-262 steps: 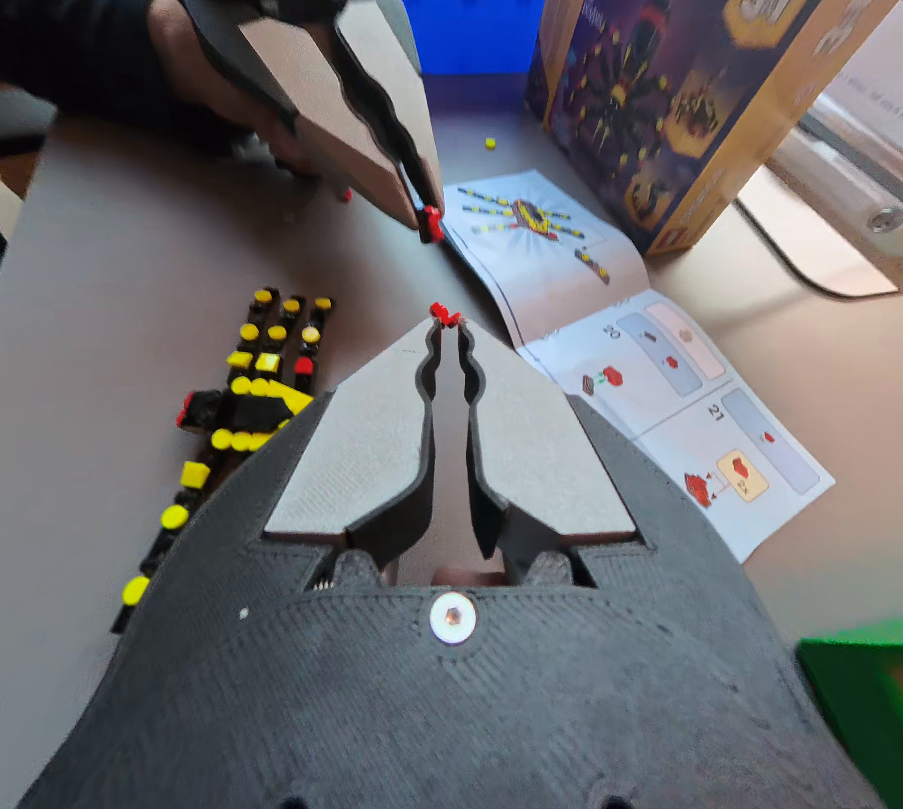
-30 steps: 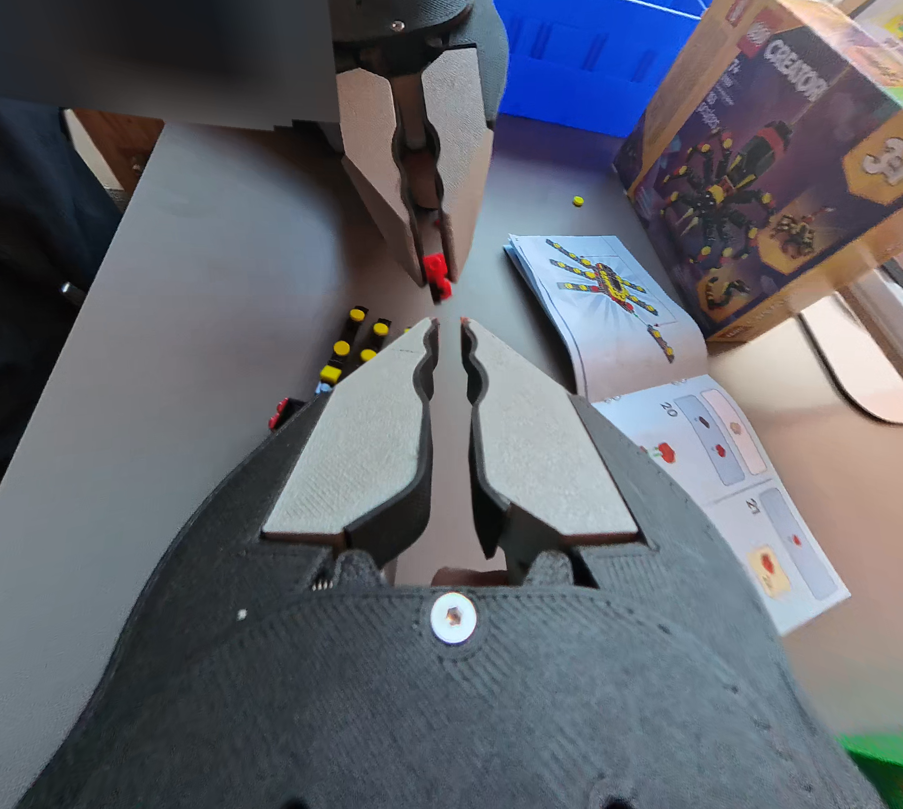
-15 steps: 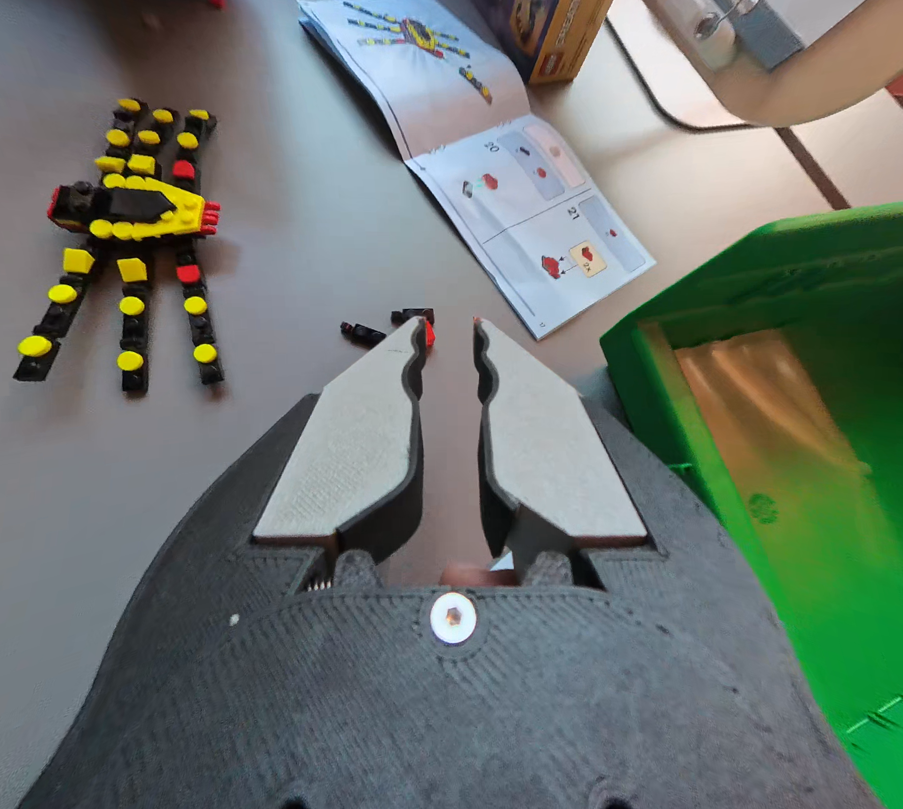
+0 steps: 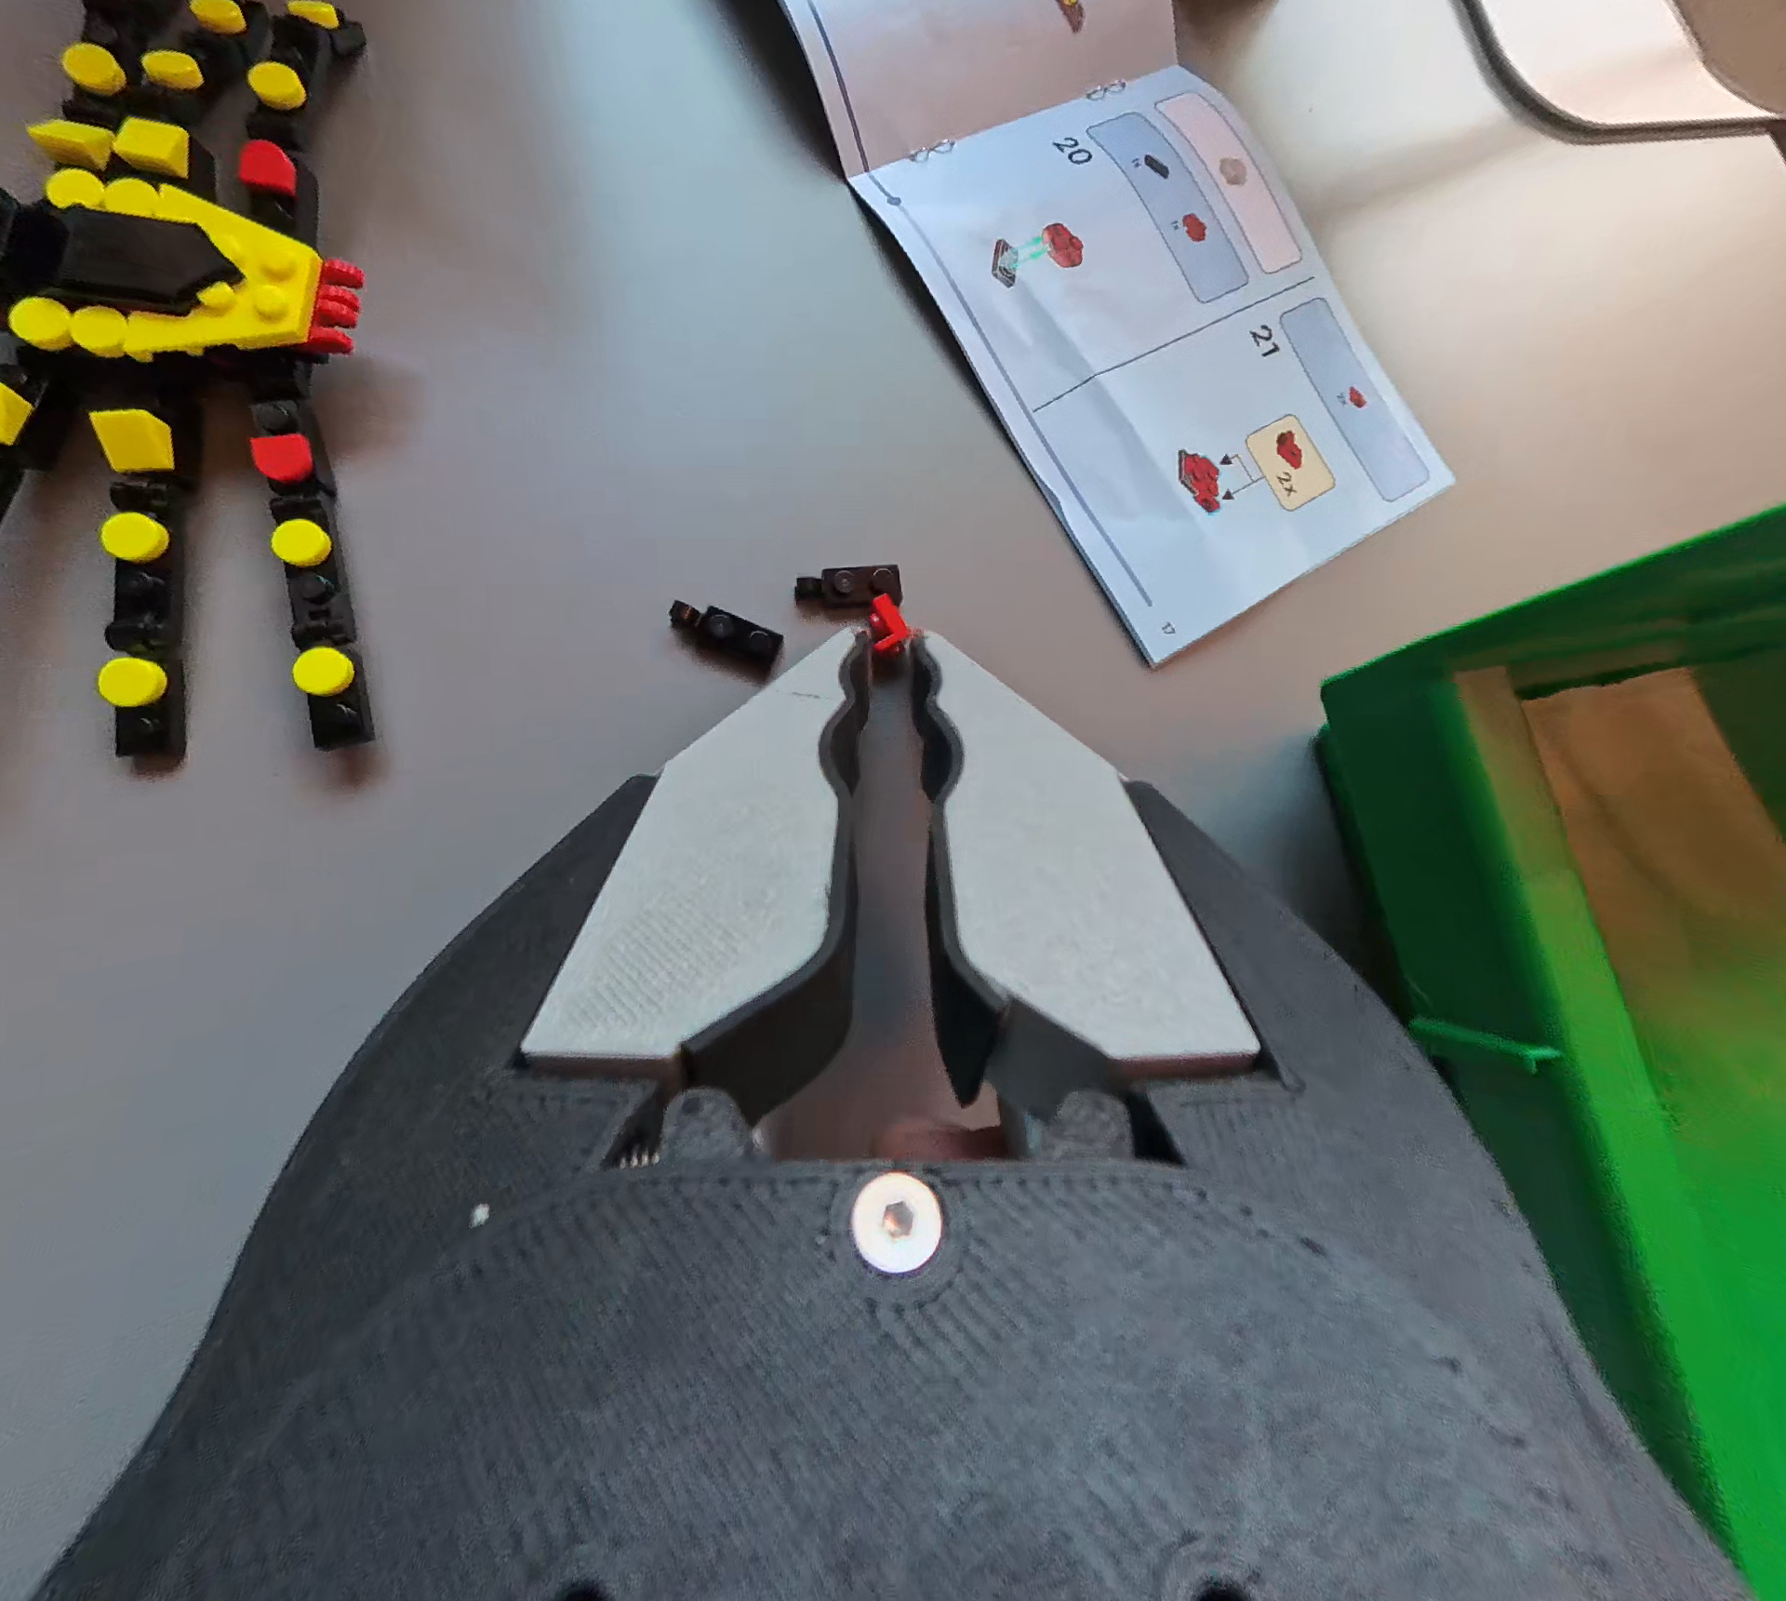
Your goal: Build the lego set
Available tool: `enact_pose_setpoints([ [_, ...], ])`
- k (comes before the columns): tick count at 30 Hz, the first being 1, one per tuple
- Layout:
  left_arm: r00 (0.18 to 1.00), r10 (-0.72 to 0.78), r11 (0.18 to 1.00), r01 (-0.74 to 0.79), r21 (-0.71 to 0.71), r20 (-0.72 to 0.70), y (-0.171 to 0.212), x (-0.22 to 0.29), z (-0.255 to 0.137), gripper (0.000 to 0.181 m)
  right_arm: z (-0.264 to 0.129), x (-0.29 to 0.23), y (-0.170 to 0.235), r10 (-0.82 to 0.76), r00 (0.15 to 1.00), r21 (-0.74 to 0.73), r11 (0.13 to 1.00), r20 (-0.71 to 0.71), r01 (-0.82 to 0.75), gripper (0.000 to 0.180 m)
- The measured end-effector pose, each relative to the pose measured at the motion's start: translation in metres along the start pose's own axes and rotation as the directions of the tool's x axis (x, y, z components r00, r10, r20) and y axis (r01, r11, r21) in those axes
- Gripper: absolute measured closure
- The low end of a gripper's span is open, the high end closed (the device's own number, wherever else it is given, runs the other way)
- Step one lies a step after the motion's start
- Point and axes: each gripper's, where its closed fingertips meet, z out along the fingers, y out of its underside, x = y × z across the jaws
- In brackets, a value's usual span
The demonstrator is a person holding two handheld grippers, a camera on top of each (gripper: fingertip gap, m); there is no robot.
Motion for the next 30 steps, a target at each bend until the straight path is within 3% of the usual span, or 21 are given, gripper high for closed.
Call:
enact_pose_setpoints([
  [7, 0.987, 0.138, 0.987, -0.13, -0.092, 0.086, 0.017, -0.014, 0.0, 0.175, -0.003, -0.013, -0.034, 0.106, 0.99, 0.106, 0.988, 0.089, -0.115, 0.176],
  [13, 0.935, 0.33, 0.937, -0.307, -0.169, 0.131, 0.023, -0.016, 0.006, 0.176, 0.017, -0.053, -0.067, 0.382, 0.853, 0.023, 0.909, 0.356, -0.417, 0.176],
  [30, 0.857, 0.505, 0.852, -0.476, -0.218, 0.104, 0.039, -0.011, 0.012, 0.175, 0.033, -0.056, -0.054, 0.479, 0.802, -0.064, 0.869, 0.357, -0.491, 0.176],
])
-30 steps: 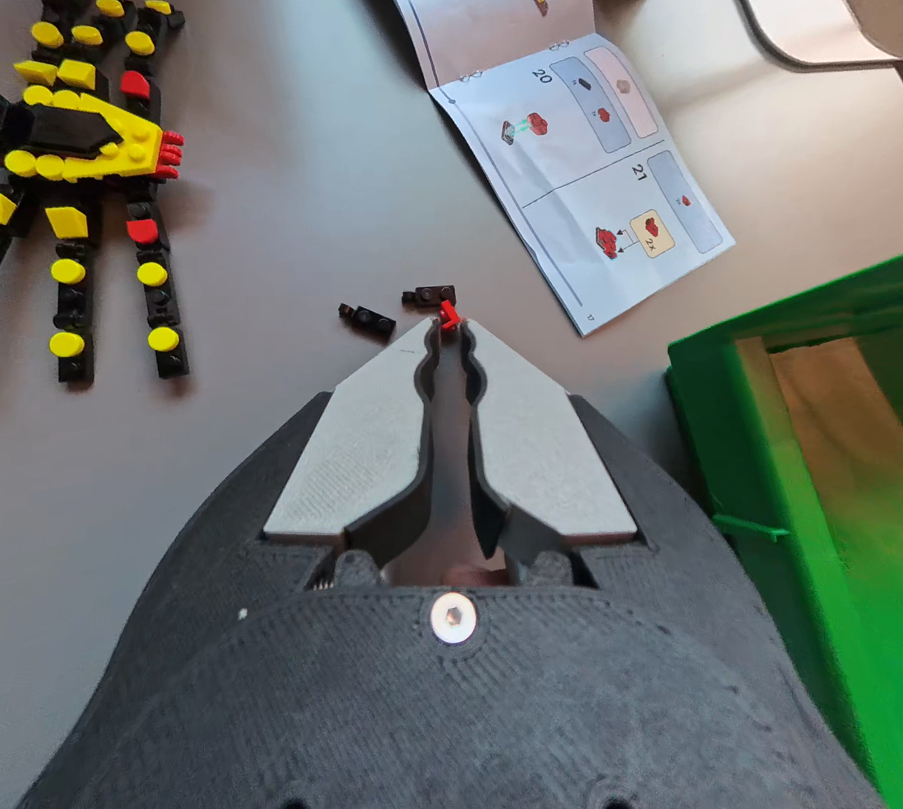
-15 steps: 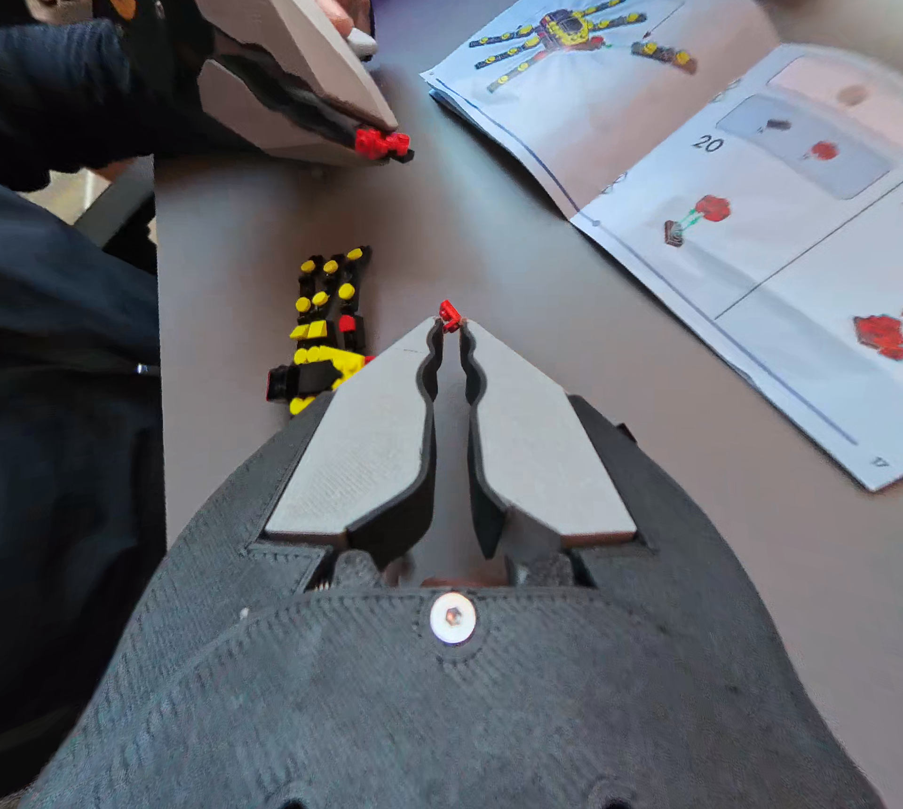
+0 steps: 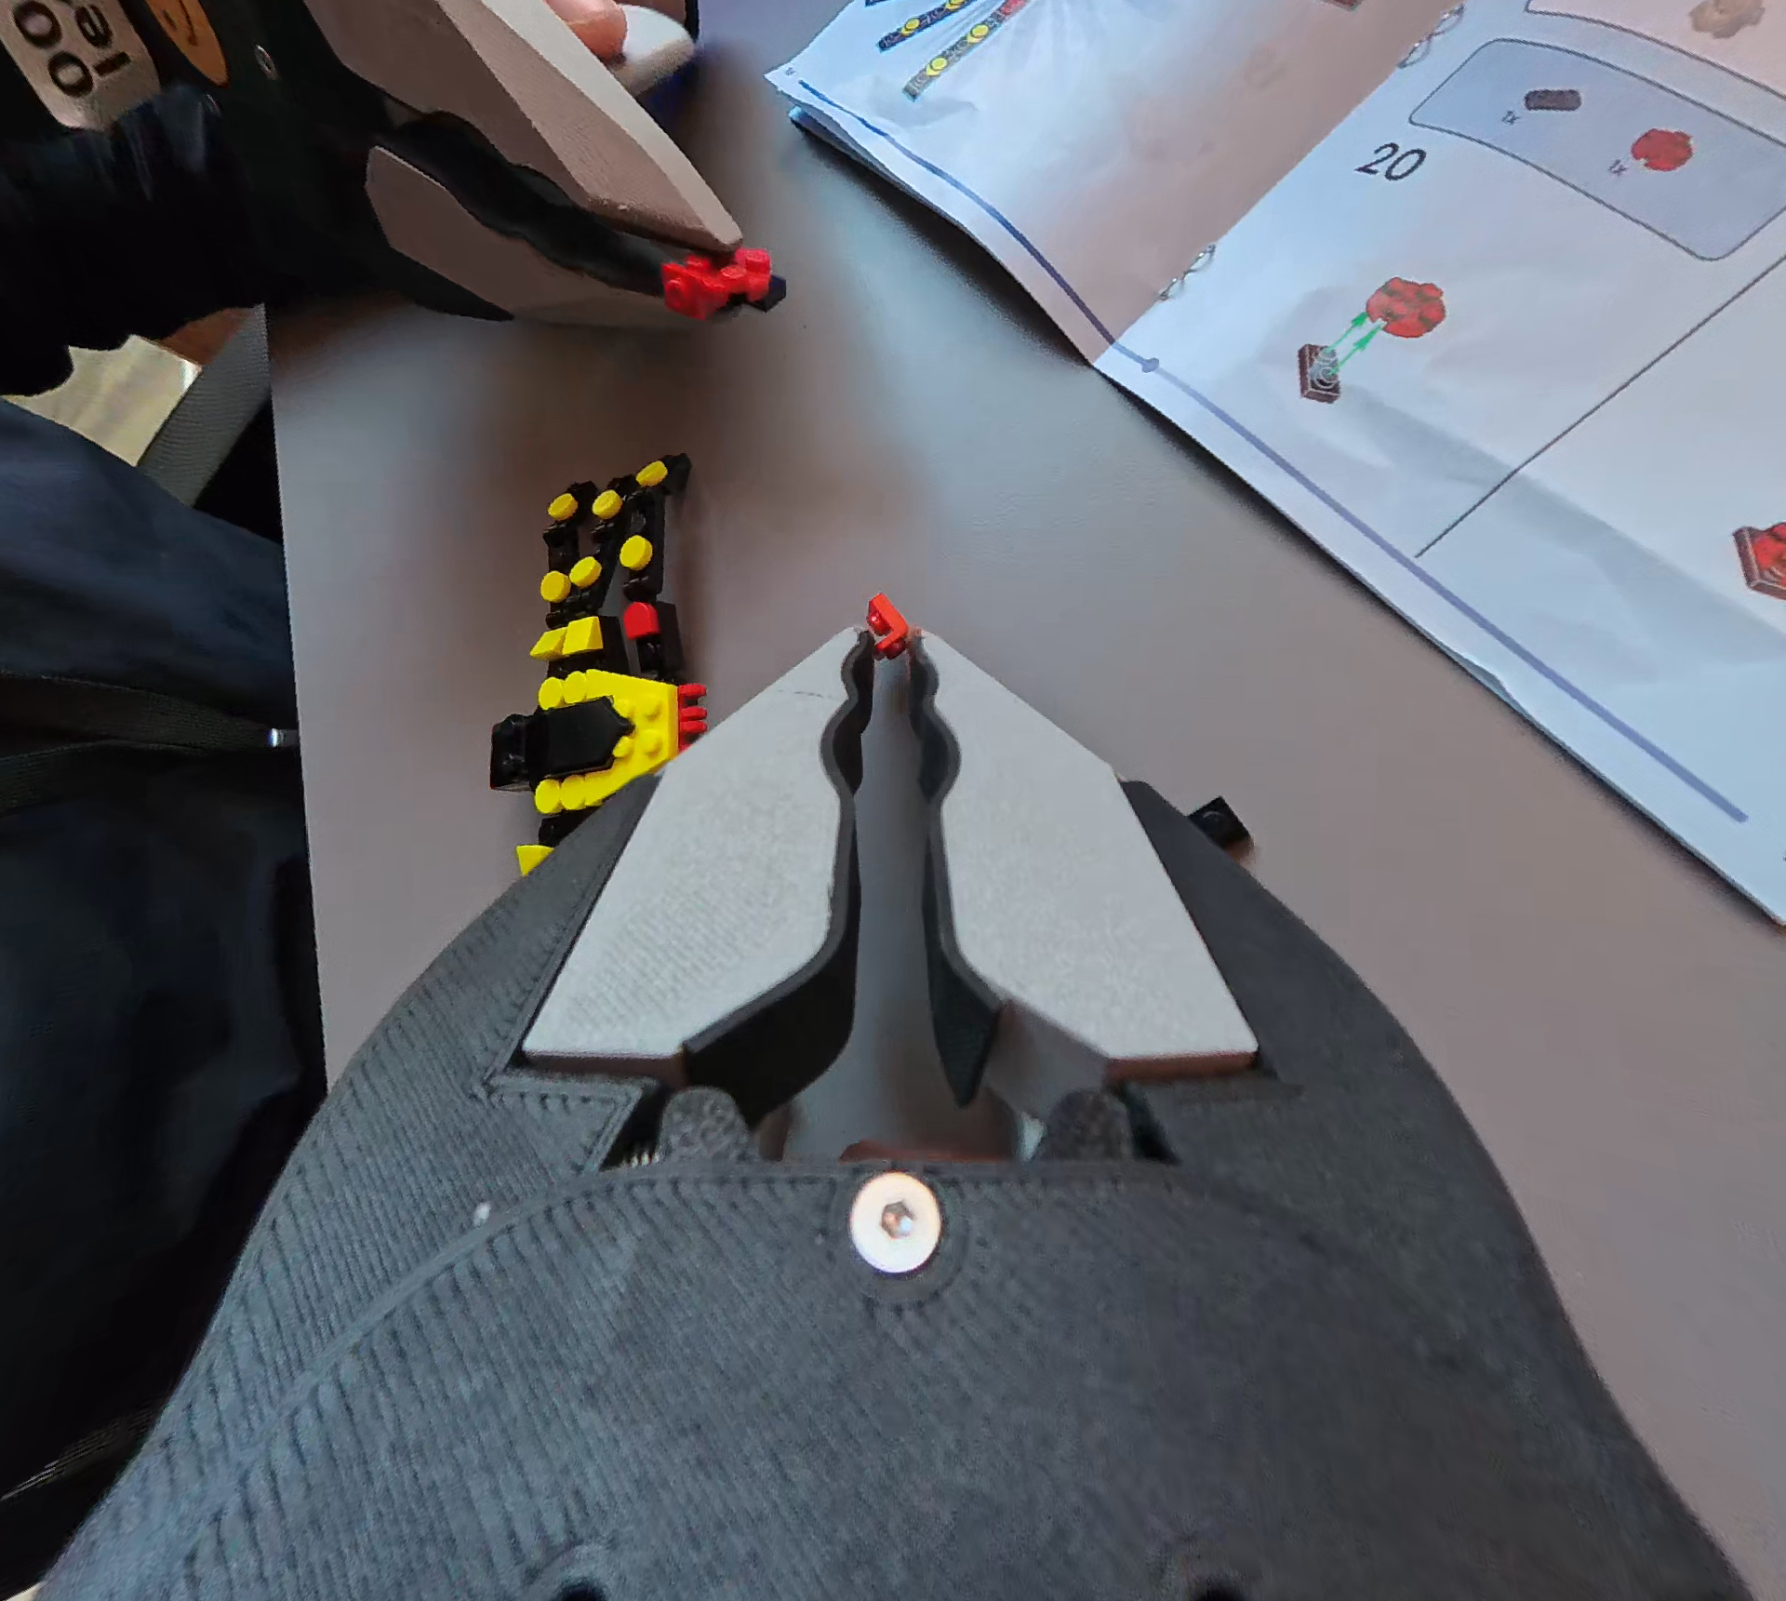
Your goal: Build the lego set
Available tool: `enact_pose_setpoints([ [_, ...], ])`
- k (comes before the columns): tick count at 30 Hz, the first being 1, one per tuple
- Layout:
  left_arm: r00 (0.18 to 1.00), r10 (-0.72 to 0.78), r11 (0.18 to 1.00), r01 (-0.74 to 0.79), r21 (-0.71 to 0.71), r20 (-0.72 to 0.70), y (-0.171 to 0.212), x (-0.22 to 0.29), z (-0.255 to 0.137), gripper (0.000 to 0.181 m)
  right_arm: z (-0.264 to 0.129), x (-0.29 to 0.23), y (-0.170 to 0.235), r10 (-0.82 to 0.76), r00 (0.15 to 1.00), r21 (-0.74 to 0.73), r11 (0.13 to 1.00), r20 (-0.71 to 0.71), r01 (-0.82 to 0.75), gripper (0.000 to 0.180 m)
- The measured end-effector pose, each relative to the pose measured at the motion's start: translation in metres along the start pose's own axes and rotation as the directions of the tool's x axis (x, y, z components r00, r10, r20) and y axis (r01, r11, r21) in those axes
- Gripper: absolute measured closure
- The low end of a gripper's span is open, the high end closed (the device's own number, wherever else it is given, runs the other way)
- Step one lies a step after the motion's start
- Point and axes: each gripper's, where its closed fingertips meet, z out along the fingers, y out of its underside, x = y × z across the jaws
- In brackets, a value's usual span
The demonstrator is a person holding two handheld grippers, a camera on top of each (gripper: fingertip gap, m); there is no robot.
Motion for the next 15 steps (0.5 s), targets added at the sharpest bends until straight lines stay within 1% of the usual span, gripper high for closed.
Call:
enact_pose_setpoints([
  [3, 0.994, 0.1, 0.995, -0.099, -0.026, 0.046, 0.003, -0.004, 0.0, 0.175, 0.001, -0.001, 0.001, -0.012, 1.0, -0.005, 1.0, -0.002, 0.012, 0.176],
  [9, 0.985, 0.142, 0.989, -0.139, -0.042, 0.096, 0.004, -0.011, 0.0, 0.175, 0.0, 0.001, 0.002, -0.015, 1.0, -0.007, 1.0, -0.007, 0.015, 0.176],
  [12, 0.972, 0.2, 0.979, -0.194, -0.061, 0.119, 0.004, -0.013, 0.001, 0.175, -0.002, 0.001, 0.001, 0.002, 1.0, 0.006, 1.0, 0.001, -0.002, 0.175],
  [15, 0.949, 0.29, 0.956, -0.28, -0.092, 0.127, 0.005, -0.011, 0.002, 0.176, -0.002, 0.001, 0.0, 0.017, 1.0, 0.013, 1.0, 0.008, -0.017, 0.173],
])
